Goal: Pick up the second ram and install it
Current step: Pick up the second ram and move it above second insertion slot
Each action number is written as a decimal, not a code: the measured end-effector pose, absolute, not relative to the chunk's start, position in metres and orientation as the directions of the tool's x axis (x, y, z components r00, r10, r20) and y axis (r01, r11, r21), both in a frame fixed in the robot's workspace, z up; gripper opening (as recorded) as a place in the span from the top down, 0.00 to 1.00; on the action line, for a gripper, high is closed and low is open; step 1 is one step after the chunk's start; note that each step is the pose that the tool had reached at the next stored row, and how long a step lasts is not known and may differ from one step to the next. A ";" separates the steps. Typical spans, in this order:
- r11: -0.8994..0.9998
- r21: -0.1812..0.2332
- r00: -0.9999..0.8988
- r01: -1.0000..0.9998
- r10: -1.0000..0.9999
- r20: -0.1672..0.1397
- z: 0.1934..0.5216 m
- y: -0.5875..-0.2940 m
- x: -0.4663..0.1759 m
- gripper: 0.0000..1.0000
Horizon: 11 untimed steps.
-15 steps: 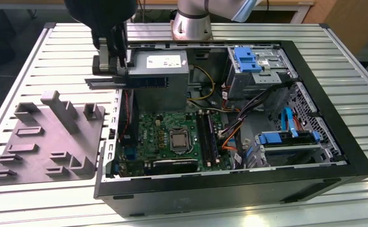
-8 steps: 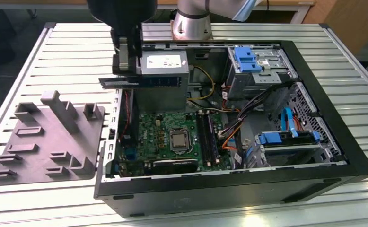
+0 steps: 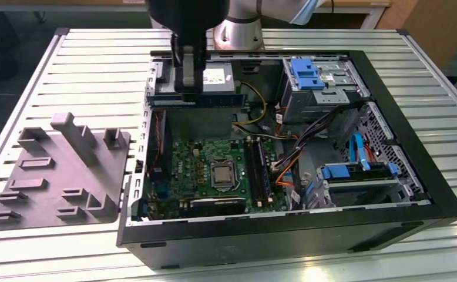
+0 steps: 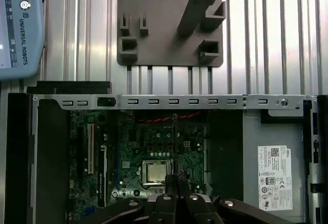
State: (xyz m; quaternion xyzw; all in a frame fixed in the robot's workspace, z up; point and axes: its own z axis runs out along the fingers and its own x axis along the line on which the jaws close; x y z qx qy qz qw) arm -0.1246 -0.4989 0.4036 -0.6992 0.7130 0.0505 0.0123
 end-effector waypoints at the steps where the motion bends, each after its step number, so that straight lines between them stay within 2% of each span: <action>1: 0.017 0.055 -0.022 -0.998 -0.996 -0.088 0.404 -0.499 -0.121 0.88; 11: 0.017 0.057 -0.022 -0.998 -0.996 -0.088 0.403 -0.498 -0.088 0.88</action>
